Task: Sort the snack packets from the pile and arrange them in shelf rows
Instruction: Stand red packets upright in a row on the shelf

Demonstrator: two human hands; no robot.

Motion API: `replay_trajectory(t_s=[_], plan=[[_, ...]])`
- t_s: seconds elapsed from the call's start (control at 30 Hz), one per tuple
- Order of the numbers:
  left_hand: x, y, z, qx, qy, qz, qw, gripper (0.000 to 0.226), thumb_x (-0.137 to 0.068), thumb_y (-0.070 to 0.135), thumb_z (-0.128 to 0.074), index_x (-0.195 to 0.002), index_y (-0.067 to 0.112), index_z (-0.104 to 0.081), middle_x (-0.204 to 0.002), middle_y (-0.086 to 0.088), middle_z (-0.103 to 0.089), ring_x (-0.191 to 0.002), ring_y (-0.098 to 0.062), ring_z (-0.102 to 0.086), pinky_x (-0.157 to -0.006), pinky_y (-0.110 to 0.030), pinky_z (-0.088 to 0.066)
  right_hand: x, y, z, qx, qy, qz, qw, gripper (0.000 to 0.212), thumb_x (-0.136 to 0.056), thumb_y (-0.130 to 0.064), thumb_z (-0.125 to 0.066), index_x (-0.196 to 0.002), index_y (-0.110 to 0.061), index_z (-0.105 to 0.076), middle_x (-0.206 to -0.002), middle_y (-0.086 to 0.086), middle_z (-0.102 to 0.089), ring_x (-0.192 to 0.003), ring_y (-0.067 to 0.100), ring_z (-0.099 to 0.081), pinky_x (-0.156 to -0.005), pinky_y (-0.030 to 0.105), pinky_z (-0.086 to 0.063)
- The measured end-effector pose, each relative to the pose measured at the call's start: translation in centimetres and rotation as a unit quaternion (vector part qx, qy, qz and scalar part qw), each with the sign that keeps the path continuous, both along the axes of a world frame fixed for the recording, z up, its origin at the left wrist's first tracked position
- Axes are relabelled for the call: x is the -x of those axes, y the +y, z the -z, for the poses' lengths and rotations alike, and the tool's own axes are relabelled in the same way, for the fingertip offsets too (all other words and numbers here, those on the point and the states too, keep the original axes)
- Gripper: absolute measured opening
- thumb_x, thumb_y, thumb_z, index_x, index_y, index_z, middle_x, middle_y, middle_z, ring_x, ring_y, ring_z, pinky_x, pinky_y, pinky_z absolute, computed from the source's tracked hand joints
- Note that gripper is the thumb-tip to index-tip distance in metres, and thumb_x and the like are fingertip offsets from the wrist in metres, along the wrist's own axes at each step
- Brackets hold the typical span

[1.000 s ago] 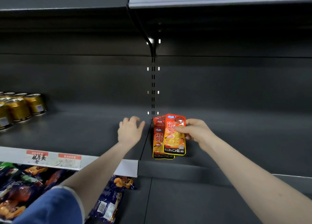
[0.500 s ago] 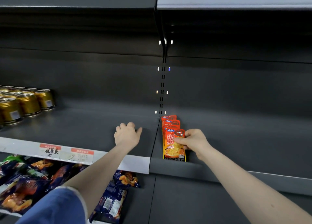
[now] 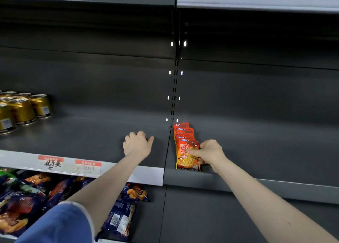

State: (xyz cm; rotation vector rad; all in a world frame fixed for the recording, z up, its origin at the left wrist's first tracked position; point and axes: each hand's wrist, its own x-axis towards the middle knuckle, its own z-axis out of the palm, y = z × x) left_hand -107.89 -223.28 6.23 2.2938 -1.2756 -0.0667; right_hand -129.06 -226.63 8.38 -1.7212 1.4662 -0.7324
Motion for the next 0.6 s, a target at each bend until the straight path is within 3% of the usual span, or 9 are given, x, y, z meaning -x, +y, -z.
replay_trajectory(t_s=[0.17,0.33,0.43,0.6], plan=[[0.01,0.05,-0.01,-0.004,-0.005,0.001,1.0,0.048,-0.097,0.048,-0.039,-0.127,0.013,-0.051,-0.129,-0.015,-0.047,-0.121,-0.033,-0.04,-0.1,-0.038,-0.033,-0.32,0.15,0.07,0.0,-0.014,0.023,1.0,0.027,-0.074,-0.026,-0.079,-0.069,-0.006,-0.062,-0.066,0.002,-0.065,-0.045,0.01,-0.055,-0.071,0.034,-0.057],[-0.05,-0.01,0.05,-0.004,-0.001,0.002,1.0,0.048,-0.097,0.048,-0.039,-0.127,0.012,-0.051,-0.129,-0.015,-0.047,-0.121,-0.033,-0.041,-0.101,-0.039,-0.033,-0.75,0.41,-0.05,0.006,-0.008,0.019,1.0,0.028,-0.075,-0.028,-0.078,-0.063,-0.01,-0.06,-0.062,0.0,-0.062,-0.044,0.009,-0.054,-0.066,0.029,-0.055],[-0.05,0.03,0.03,-0.002,0.001,0.004,1.0,0.047,-0.097,0.048,-0.04,-0.126,0.012,-0.052,-0.128,-0.015,-0.047,-0.121,-0.033,-0.041,-0.1,-0.038,-0.033,-0.73,0.24,-0.18,-0.003,0.008,0.01,1.0,0.028,-0.076,-0.03,-0.077,-0.07,-0.008,-0.061,-0.066,0.001,-0.063,-0.047,0.01,-0.053,-0.059,0.024,-0.051],[-0.07,0.16,-0.02,0.005,0.011,0.003,1.0,0.047,-0.097,0.047,-0.041,-0.126,0.012,-0.051,-0.128,-0.015,-0.047,-0.121,-0.032,-0.041,-0.1,-0.038,-0.033,-0.69,-0.14,-0.46,-0.026,-0.008,-0.005,1.0,0.035,-0.078,-0.033,-0.075,-0.088,-0.006,-0.055,-0.079,0.003,-0.061,-0.064,0.012,-0.053,-0.061,0.024,-0.046]])
